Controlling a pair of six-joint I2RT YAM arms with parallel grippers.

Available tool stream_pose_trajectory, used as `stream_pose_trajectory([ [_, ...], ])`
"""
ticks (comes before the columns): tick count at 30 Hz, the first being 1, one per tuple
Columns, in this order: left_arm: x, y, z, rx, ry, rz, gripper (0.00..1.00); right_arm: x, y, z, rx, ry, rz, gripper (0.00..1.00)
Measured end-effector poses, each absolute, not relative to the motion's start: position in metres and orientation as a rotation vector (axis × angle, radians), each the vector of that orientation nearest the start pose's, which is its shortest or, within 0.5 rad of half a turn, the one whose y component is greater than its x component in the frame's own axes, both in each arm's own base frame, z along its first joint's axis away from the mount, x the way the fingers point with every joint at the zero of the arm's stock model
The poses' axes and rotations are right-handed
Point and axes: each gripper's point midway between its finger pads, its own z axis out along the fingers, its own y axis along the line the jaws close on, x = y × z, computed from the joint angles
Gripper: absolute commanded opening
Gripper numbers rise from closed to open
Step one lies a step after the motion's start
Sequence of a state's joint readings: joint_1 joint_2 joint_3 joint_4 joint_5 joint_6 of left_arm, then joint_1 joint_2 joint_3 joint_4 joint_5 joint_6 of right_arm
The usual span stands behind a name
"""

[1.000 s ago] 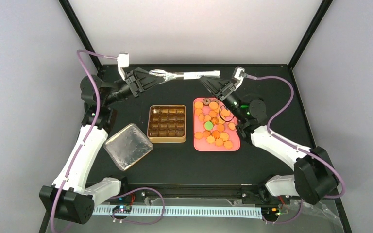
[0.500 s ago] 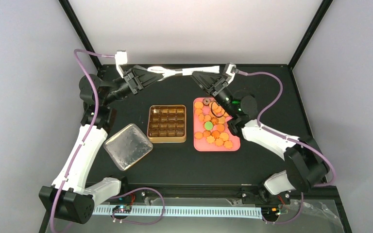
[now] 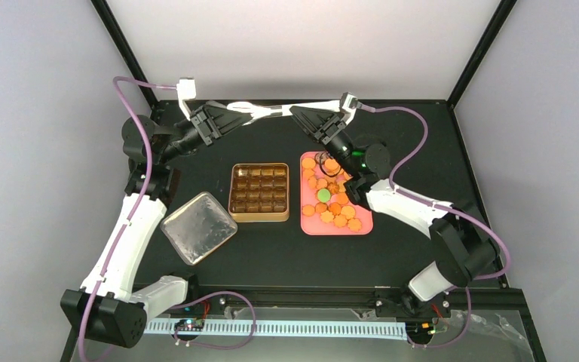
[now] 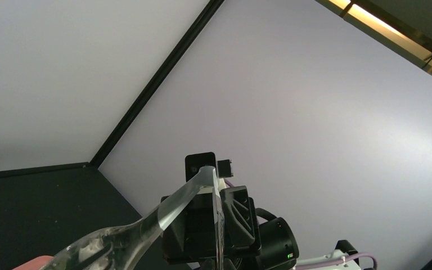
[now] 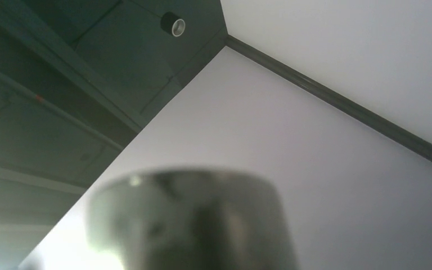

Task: Pack the cookies
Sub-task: Pass from the left arm to the right

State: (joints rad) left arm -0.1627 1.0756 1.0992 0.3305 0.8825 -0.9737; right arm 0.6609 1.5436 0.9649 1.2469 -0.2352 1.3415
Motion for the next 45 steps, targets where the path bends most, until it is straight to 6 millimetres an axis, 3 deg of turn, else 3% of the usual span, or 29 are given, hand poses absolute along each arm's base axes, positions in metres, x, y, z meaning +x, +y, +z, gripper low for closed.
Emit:
stream_pose_trajectory([
  [9, 0.285, -0.18, 0.469, 0.276, 1.495, -1.465, 0.05, 0.32, 0.301, 0.444, 0.079, 1.131, 1.889, 0.37],
  [16, 0.283, -0.182, 0.44, 0.29, 1.545, -1.465, 0.3, 0.312, 0.298, 0.448, -0.038, 1.184, 1.777, 0.29],
  [26, 0.278, -0.188, 0.421, 0.389, 1.593, -1.43, 0.39, 0.293, 0.293, 0.45, -0.224, 1.269, 1.531, 0.22],
  [33, 0.277, -0.19, 0.4, 0.462, 1.663, -1.39, 0.61, 0.288, 0.291, 0.436, -0.316, 1.345, 1.382, 0.21],
  [38, 0.285, -0.184, 0.389, 0.531, 1.71, -1.28, 0.76, 0.284, 0.279, 0.424, -0.381, 1.411, 1.205, 0.2],
  [45, 0.293, -0.185, 0.378, 0.674, 1.715, -1.166, 0.77, 0.283, 0.269, 0.394, -0.467, 1.509, 1.031, 0.18],
])
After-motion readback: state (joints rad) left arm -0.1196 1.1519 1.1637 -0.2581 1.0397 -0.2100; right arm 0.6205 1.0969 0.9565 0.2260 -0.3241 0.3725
